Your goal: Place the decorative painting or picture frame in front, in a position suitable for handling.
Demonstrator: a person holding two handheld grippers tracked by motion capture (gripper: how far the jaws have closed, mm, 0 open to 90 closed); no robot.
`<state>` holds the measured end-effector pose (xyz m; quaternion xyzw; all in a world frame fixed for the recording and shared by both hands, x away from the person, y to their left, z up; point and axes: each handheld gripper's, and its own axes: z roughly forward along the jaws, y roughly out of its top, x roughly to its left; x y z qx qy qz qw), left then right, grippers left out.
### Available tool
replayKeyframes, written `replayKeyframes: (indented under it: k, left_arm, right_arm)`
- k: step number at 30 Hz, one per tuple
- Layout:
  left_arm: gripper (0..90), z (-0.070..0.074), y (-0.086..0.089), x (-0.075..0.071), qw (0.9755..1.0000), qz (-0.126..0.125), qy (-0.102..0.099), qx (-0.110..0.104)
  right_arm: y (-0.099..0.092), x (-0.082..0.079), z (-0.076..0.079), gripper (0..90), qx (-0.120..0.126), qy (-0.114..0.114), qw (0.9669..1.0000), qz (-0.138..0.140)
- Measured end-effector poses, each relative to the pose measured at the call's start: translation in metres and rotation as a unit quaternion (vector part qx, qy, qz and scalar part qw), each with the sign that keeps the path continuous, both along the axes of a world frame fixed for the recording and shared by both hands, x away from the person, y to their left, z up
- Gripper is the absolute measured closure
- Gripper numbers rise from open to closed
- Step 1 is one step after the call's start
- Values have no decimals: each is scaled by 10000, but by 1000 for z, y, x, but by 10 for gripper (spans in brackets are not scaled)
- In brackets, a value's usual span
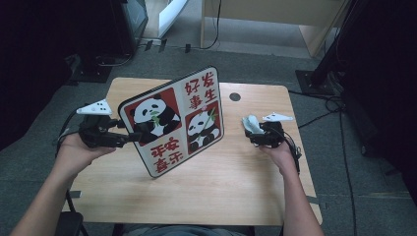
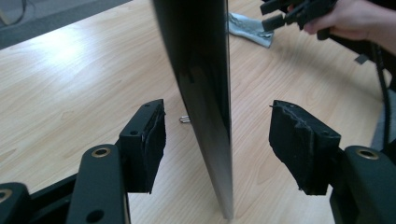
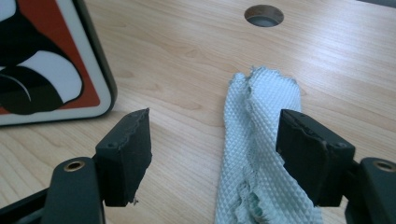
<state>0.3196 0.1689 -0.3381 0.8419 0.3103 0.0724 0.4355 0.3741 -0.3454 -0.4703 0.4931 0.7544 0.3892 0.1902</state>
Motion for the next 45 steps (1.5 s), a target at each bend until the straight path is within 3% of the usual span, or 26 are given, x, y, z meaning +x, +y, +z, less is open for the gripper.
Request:
replayKeyframes:
  k: [7,14,23,29,35,38,45]
  left_arm:
    - [370,-16,1,-5,9998,151,81,-37]
    - [374,-31,-1,-6,9993,220,236,-213]
    - [422,-44,-3,-8,9992,274,166,-252]
    - [421,-52,0,-8,9984,291,264,-414]
    - [412,-56,-4,-10,9987,214,249,-383]
    - [421,-58,-5,-9,9981,244,284,-493]
    - [467,-62,-7,-7,9977,297,314,-525]
  right_arm:
    - [-9,13,-6,266,132,185,9997,-63]
    - [-9,26,-14,371,34,196,9997,-161]
    - [-16,39,-27,460,111,190,9994,-278]
    - [-16,42,-36,465,-59,336,9991,-260]
    - [-14,42,-39,496,-144,429,9988,-185]
    - [-13,42,-40,508,-207,390,9989,-172]
    - [-11,39,-43,555,-515,208,9984,-99]
